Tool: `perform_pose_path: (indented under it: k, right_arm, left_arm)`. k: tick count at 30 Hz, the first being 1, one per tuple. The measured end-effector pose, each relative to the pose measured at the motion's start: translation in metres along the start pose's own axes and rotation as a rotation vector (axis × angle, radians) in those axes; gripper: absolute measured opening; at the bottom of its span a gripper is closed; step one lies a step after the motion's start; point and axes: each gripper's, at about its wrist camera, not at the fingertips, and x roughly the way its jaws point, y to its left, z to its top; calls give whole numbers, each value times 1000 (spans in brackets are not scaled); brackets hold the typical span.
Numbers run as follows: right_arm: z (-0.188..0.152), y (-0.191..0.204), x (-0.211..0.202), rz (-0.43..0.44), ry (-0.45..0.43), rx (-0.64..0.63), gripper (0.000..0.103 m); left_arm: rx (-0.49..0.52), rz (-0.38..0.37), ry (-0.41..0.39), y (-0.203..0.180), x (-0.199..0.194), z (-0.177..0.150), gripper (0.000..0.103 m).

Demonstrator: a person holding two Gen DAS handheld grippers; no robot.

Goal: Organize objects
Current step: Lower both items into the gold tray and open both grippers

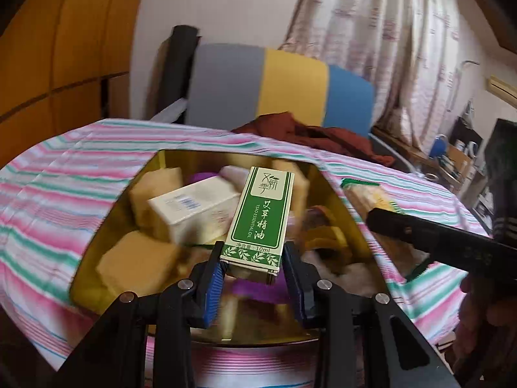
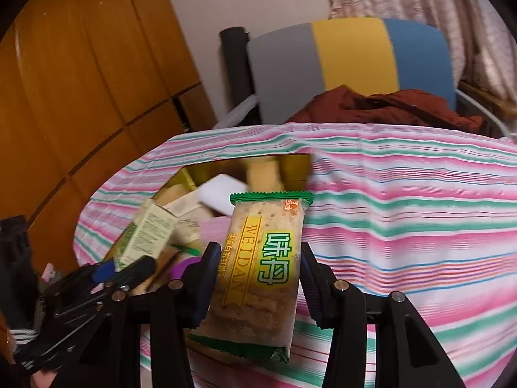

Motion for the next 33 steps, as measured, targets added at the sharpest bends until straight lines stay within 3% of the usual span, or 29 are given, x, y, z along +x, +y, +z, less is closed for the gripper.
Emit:
perform_pose_path:
  k: [5, 12, 14, 20, 25, 33]
  right_arm:
    - [5, 26, 24, 32, 31, -11, 48]
    - [20, 41, 57, 46, 44, 5, 49]
    - [23, 42, 62, 45, 47, 12, 55]
    - [19, 38, 48, 29, 17, 28, 65]
    - [9, 27, 38, 12, 19, 59, 67]
    - [6, 24, 32, -29, 34, 35, 74]
  left_arm:
    - [-29, 55, 36, 21, 10, -4, 35]
    - [-46, 53, 74, 28, 19, -9, 35]
    - [-49, 45, 81, 27, 20, -10, 35]
    - [-56, 41, 82, 25, 19, -10, 49]
    - [-78, 76, 63, 24, 14, -6, 50]
    - [-75, 54, 22, 13, -7, 6, 50]
